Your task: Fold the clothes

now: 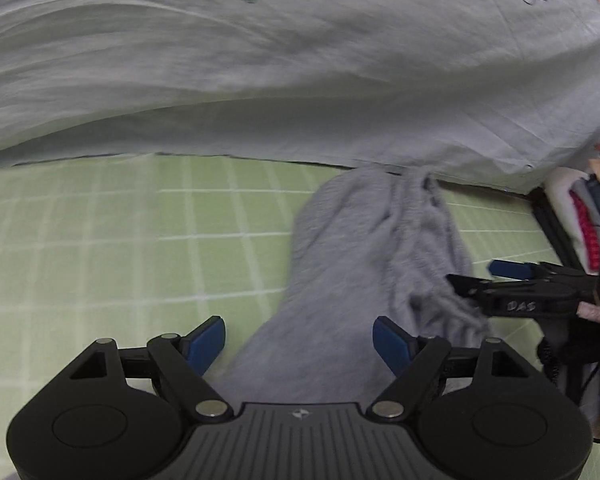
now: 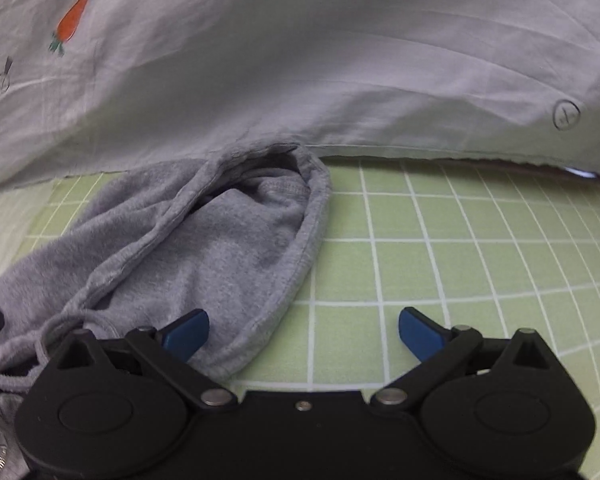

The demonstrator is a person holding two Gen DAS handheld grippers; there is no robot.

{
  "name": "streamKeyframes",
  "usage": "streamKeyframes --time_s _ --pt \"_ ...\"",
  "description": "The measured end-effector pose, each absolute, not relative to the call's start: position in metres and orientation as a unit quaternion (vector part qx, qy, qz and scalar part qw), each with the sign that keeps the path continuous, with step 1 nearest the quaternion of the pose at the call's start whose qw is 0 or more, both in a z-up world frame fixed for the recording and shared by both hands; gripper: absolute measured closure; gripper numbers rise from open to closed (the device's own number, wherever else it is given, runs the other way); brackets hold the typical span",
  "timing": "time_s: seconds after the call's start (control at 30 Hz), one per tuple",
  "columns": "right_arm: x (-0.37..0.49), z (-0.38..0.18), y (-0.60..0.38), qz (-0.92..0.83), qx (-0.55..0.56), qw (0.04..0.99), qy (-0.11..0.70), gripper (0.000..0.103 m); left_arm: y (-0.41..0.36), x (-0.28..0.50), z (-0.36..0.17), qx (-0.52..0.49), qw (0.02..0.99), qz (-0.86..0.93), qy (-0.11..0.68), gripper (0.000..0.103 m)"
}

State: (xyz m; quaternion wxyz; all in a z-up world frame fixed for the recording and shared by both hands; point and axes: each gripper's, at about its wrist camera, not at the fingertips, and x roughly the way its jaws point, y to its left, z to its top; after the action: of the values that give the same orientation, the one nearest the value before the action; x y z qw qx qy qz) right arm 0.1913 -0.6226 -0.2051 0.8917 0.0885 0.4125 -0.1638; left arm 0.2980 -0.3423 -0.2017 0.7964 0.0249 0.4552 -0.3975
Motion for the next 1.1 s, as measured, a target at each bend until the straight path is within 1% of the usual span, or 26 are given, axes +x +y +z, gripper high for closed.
streamKeyframes --time_s 0.03,0.07,0.1,0.13,0.17,0.2,0.23,0.27,0.3,0.4,0.5,0.57,0.63,0.7,0.73,0.77,0.83,0.87,0.9,0.93,0.97,1.0,1.03,1.1 --pt "0.192 -0.205 -0.622 -0.158 0.084 0.893 0.412 0.001 -0.35 0.3 -0.201 0.027 0.791 -0.408 0.456 0.029" --pt "0.194 -0.205 -0.62 -0.15 0.08 0.895 0.411 0.002 -0.357 0.303 -0.2 0.03 0.786 -0.415 0.457 0.04" --pt "0.195 -0.204 -0.619 -0.143 0.076 0.897 0.411 0.005 -0.363 0.304 -0.201 0.036 0.786 -0.415 0.457 0.053" --pt "0.197 -0.203 -0.617 -0.135 0.072 0.899 0.41 0.013 -0.367 0.304 -0.202 0.045 0.791 -0.41 0.453 0.061" --pt "0.199 -0.202 -0.615 -0.128 0.068 0.901 0.409 0.019 -0.371 0.304 -0.203 0.054 0.795 -0.404 0.449 0.077" --pt "0.201 -0.2 -0.612 -0.114 0.061 0.904 0.407 0.033 -0.374 0.305 -0.204 0.06 0.8 -0.398 0.445 0.09" --pt "0.203 -0.198 -0.608 -0.096 0.052 0.909 0.403 0.056 -0.372 0.306 -0.205 0.055 0.803 -0.395 0.443 0.09" --pt "0.205 -0.196 -0.605 -0.077 0.044 0.912 0.4 0.072 -0.371 0.308 -0.205 0.052 0.807 -0.39 0.44 0.093" --pt "0.211 -0.195 -0.602 -0.073 0.032 0.914 0.397 0.095 -0.369 0.309 -0.204 0.054 0.816 -0.379 0.433 0.093" --pt "0.233 -0.19 -0.598 -0.074 -0.006 0.918 0.389 0.095 -0.359 0.319 -0.187 0.074 0.858 -0.326 0.391 0.094" --pt "0.259 -0.159 -0.6 -0.082 -0.017 0.937 0.338 0.096 -0.339 0.342 -0.158 0.058 0.889 -0.284 0.354 0.094" --pt "0.277 -0.137 -0.601 -0.088 -0.024 0.949 0.301 0.096 -0.329 0.355 -0.153 0.045 0.891 -0.279 0.356 0.094" --pt "0.294 -0.131 -0.59 -0.069 -0.04 0.952 0.295 0.095 -0.328 0.359 -0.164 0.05 0.886 -0.275 0.369 0.094" --pt "0.306 -0.143 -0.575 -0.061 -0.077 0.946 0.309 0.095 -0.329 0.36 -0.178 0.054 0.88 -0.27 0.386 0.094" --pt "0.311 -0.153 -0.57 -0.061 -0.081 0.938 0.33 0.095 -0.328 0.361 -0.181 0.045 0.879 -0.264 0.394 0.092" --pt "0.316 -0.164 -0.566 -0.061 -0.081 0.93 0.354 0.095 -0.326 0.362 -0.184 0.036 0.878 -0.26 0.401 0.088" --pt "0.311 -0.167 -0.567 -0.073 -0.063 0.925 0.368 0.092 -0.322 0.366 -0.178 0.023 0.876 -0.254 0.41 0.078" --pt "0.308 -0.167 -0.569 -0.08 -0.053 0.923 0.373 0.086 -0.319 0.364 -0.173 0.027 0.88 -0.245 0.406 0.064" --pt "0.305 -0.168 -0.57 -0.086 -0.043 0.921 0.378 0.058 -0.316 0.363 -0.167 0.03 0.885 -0.235 0.401 0.047" --pt "0.301 -0.168 -0.571 -0.093 -0.034 0.919 0.382 0.019 -0.313 0.361 -0.162 0.033 0.889 -0.226 0.397 0.039" --pt "0.298 -0.169 -0.573 -0.1 -0.024 0.916 0.387 0.007 -0.311 0.36 -0.157 0.036 0.893 -0.216 0.393 0.031" --pt "0.288 -0.163 -0.572 -0.102 -0.019 0.919 0.381 0.003 -0.307 0.358 -0.152 0.039 0.897 -0.21 0.388 0.03" --pt "0.275 -0.155 -0.571 -0.103 -0.015 0.923 0.371 0.003 -0.3 0.355 -0.144 0.039 0.898 -0.211 0.384 0.029" --pt "0.25 -0.141 -0.566 -0.112 -0.006 0.927 0.358 0.002 -0.286 0.345 -0.131 0.038 0.902 -0.207 0.378 0.023"
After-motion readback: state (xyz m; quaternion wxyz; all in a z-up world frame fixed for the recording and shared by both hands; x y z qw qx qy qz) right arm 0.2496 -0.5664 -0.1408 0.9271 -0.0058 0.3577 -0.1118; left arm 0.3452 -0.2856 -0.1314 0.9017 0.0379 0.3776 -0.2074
